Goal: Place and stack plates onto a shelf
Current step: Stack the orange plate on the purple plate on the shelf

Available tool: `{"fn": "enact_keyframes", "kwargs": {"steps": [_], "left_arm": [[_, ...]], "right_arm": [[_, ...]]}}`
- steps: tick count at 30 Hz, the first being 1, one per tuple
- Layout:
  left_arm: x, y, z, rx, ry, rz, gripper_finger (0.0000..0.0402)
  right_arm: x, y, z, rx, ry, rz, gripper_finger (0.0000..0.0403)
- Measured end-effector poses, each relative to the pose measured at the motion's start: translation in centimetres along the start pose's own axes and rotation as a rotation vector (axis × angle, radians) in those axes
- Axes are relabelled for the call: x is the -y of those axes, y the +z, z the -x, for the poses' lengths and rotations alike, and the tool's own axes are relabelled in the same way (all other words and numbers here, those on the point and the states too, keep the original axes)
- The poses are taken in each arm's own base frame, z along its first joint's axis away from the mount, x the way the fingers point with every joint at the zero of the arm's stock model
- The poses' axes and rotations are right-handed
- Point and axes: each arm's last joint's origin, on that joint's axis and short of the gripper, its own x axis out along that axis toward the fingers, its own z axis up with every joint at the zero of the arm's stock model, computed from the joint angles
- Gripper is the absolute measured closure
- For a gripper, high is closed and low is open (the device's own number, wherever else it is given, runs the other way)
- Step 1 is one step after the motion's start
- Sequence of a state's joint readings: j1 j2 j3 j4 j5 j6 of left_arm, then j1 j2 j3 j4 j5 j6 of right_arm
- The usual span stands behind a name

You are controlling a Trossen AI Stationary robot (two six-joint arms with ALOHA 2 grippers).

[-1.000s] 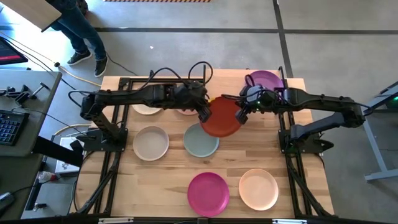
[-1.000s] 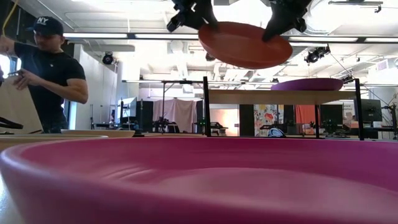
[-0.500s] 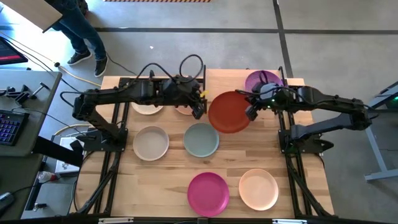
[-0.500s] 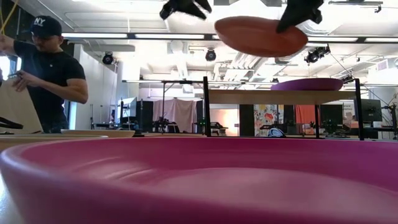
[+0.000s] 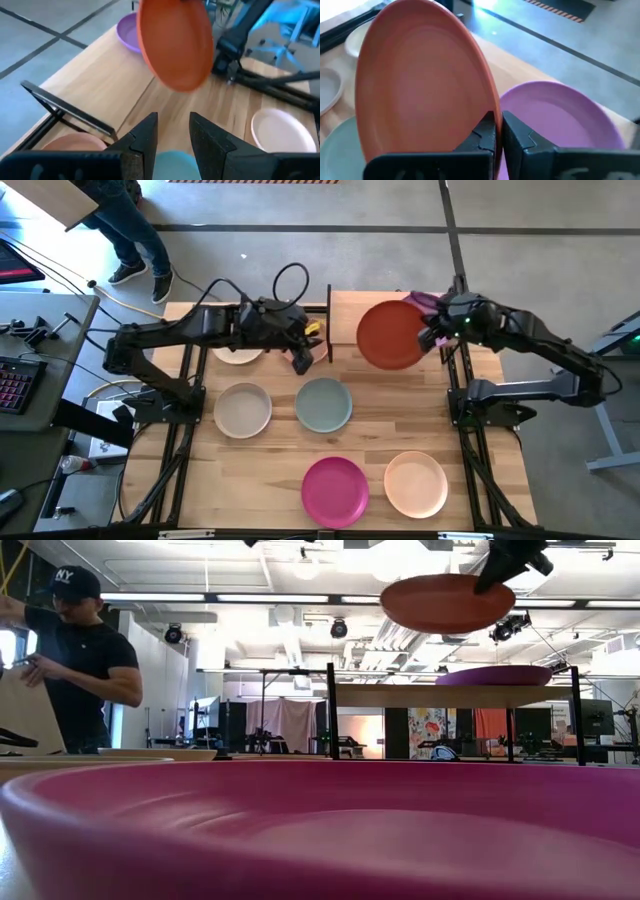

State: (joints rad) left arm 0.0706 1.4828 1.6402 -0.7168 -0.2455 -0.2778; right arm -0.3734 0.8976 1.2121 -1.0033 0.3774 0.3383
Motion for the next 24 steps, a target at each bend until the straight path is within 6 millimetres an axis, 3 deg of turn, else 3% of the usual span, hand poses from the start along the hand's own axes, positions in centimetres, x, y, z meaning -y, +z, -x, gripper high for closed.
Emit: {"fn": "enact_keyframes", "kwargs": {"steps": [14,24], "left_arm": [[-0.2,-1.7,0.7,-0.165,0.036,-0.088,0.0302],[-0.5,-2.4,0.8,-0.239,0.047,-0.18,0.0302]], "right_arm": [[5.1,-0.6,0.5,-0.076,-0.156,-0.387,0.0403],[6.1,-1.9,2.6,-0.042,-0.215,-0.687,0.0403]]}}
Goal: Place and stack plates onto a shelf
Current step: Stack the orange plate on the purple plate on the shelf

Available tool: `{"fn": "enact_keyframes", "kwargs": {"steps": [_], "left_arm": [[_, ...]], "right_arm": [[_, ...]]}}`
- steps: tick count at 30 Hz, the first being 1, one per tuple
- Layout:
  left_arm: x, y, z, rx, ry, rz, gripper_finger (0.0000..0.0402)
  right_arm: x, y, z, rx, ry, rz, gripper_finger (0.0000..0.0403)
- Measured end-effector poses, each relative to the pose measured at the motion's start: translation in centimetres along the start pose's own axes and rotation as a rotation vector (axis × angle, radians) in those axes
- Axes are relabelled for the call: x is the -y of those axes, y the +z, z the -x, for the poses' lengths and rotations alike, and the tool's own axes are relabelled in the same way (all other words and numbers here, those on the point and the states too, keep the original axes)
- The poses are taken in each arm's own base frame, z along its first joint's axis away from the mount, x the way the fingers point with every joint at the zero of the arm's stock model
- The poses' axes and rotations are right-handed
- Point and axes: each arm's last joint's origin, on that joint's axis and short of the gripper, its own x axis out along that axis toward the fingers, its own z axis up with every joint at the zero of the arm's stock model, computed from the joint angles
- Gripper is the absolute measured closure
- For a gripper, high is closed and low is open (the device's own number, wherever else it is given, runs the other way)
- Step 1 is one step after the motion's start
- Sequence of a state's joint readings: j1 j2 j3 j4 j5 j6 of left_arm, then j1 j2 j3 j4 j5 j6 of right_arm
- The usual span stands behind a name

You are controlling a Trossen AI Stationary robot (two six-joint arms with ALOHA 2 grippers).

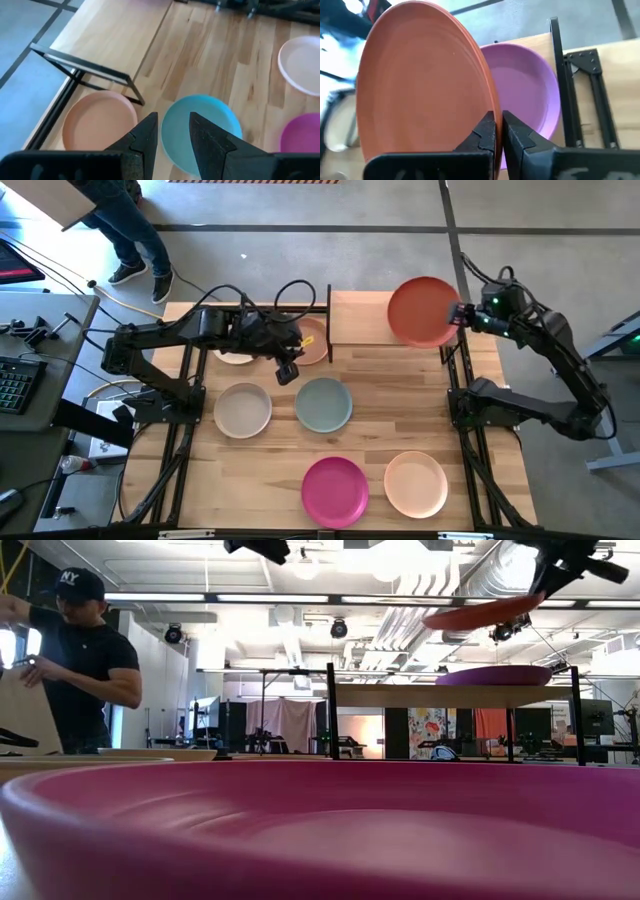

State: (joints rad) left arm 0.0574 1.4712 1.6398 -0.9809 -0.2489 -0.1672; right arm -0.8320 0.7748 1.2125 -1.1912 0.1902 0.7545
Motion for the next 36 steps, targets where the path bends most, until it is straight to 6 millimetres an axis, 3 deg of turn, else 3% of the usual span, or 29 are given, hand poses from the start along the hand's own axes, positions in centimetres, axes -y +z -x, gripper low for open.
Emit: {"fn": "enact_keyframes", "kwargs": {"steps": [5,10,18,25,36], "left_arm": [[0.0,-0.1,0.0,-0.015,0.003,-0.064,0.0302],[-0.1,-0.2,0.0,-0.025,0.004,-0.115,0.0302],[-0.1,-0.3,0.0,-0.029,0.004,-0.152,0.0302],[-0.1,-0.4,0.0,-0.042,0.005,-0.173,0.0303],[-0.1,-0.4,0.0,-0.045,0.013,-0.176,0.0303]], "right_arm": [[1.3,-1.5,-0.2,-0.002,0.002,-0.111,0.0403],[3.1,-3.8,-1.3,0.04,0.063,-0.24,0.0403],[4.6,-5.9,-3.5,0.086,0.087,-0.422,0.0403],[5.1,-6.6,-5.0,0.112,0.015,-0.531,0.0403],[4.5,-6.2,-6.5,0.109,-0.079,-0.536,0.0403]]}}
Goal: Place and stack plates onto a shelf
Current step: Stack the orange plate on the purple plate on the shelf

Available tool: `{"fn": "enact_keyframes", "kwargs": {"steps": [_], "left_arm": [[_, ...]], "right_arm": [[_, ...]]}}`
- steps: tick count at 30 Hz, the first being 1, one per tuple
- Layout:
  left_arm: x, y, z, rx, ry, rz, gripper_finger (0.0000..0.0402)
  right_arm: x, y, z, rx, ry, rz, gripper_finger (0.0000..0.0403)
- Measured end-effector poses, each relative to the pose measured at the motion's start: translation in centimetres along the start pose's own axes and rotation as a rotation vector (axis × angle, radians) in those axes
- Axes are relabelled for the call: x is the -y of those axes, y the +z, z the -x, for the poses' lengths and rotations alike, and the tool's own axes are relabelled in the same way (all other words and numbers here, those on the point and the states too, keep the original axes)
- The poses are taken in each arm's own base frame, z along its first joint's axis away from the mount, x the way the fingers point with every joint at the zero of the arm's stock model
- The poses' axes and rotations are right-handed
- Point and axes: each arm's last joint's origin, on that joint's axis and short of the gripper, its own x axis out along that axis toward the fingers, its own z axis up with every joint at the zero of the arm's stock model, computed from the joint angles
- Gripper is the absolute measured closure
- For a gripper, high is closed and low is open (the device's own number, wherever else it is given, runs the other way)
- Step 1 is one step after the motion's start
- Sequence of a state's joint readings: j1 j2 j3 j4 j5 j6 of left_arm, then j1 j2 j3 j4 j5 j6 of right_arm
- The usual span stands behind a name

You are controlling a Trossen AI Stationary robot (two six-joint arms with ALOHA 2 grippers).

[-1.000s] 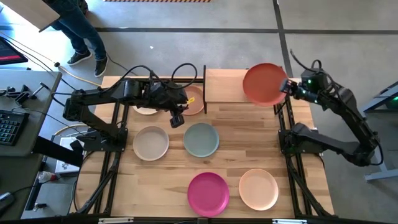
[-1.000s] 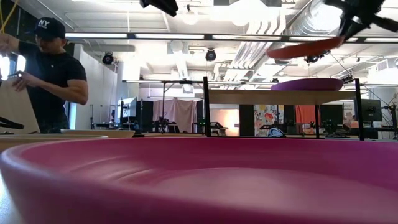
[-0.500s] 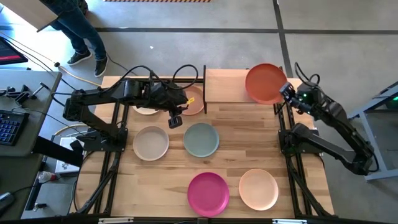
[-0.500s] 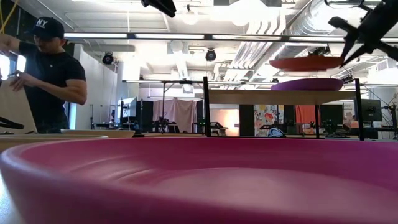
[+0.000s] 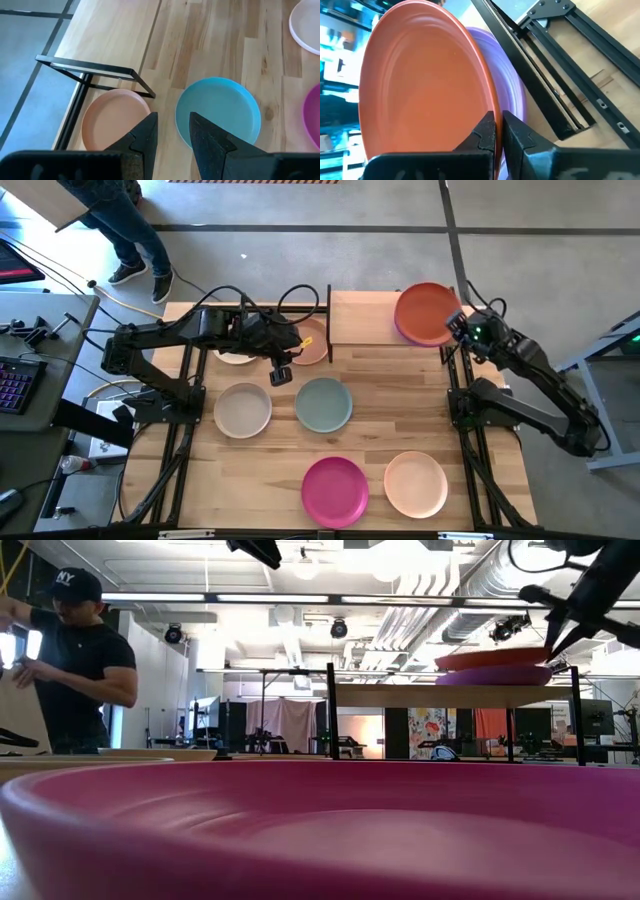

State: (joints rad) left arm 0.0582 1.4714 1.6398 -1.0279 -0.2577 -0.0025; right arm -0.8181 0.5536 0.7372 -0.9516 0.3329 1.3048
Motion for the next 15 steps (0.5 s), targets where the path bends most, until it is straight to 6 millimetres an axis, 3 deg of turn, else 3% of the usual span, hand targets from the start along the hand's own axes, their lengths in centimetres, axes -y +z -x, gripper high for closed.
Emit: {"fn": "enact_keyframes", "kwargs": {"steps": [15], "left_arm": [[-0.01,0.0,0.01,0.0,0.001,-0.014,0.0303]], "right_arm": [[-0.5,-0.08,-0.73,0.009,-0.026,0.005,0.0402]]}}
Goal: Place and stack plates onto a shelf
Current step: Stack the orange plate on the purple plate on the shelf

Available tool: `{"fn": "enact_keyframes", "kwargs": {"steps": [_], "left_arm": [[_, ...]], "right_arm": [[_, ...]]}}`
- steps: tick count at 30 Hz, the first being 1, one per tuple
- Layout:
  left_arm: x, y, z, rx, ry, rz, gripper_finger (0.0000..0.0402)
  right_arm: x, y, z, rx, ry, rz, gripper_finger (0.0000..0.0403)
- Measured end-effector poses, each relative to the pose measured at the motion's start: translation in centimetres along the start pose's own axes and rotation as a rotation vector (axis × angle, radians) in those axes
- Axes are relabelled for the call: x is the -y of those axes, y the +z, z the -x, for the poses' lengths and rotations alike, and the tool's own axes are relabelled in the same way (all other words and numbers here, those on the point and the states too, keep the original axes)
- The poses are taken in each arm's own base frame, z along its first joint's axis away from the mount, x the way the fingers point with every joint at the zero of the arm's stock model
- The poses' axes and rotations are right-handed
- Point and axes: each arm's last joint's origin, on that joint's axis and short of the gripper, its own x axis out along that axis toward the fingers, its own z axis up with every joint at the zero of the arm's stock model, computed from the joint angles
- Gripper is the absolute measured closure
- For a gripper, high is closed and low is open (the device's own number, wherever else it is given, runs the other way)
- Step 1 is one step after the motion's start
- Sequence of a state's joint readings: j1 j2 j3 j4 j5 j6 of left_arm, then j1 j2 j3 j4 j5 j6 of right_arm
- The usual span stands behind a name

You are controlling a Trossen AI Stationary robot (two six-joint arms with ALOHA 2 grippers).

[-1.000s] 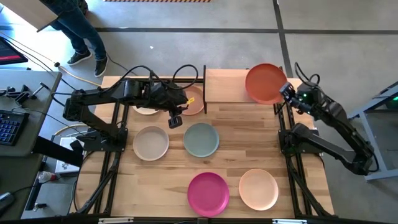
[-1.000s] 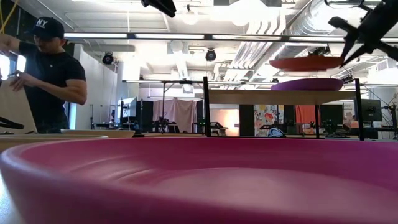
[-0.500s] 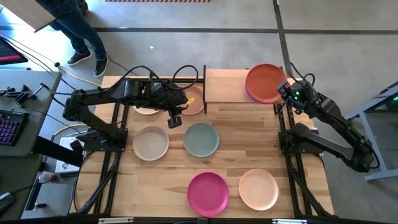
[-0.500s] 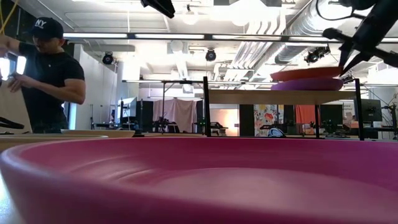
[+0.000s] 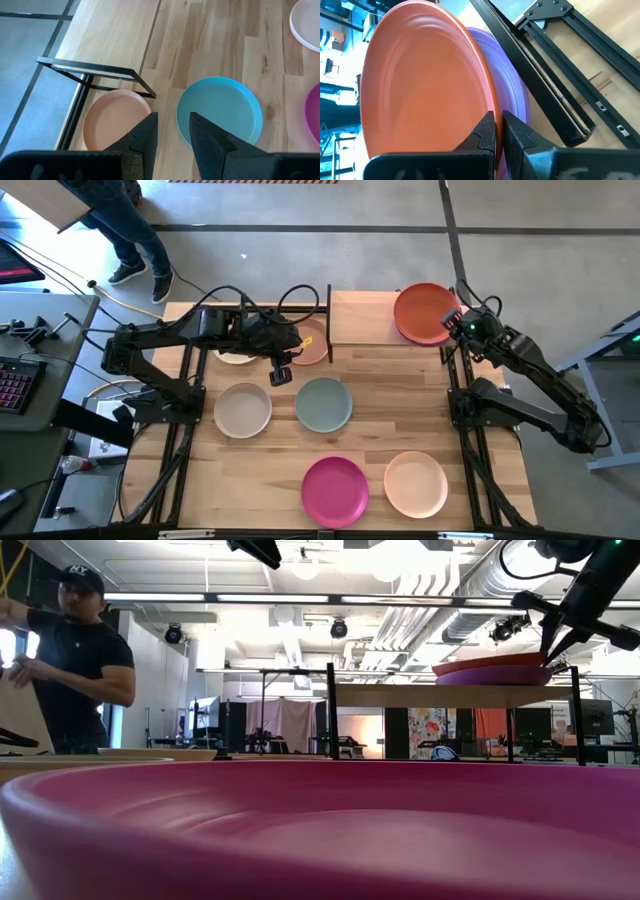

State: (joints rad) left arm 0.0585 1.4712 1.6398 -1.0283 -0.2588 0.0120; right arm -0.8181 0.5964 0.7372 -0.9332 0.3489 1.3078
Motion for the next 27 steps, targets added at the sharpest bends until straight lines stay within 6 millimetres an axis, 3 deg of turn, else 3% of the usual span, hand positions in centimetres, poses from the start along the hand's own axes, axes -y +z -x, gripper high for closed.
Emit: {"fn": "enact_keyframes", "kwargs": {"steps": [13,27], "left_arm": [[0.01,0.0,0.0,0.0,-0.001,-0.001,0.0303],[0.01,-0.23,-0.01,-0.024,-0.002,-0.007,0.0303]], "right_arm": [[0.05,-0.1,0.02,-0.031,0.002,0.005,0.04],[0.09,-0.13,0.06,-0.043,0.004,-0.016,0.0304]]}}
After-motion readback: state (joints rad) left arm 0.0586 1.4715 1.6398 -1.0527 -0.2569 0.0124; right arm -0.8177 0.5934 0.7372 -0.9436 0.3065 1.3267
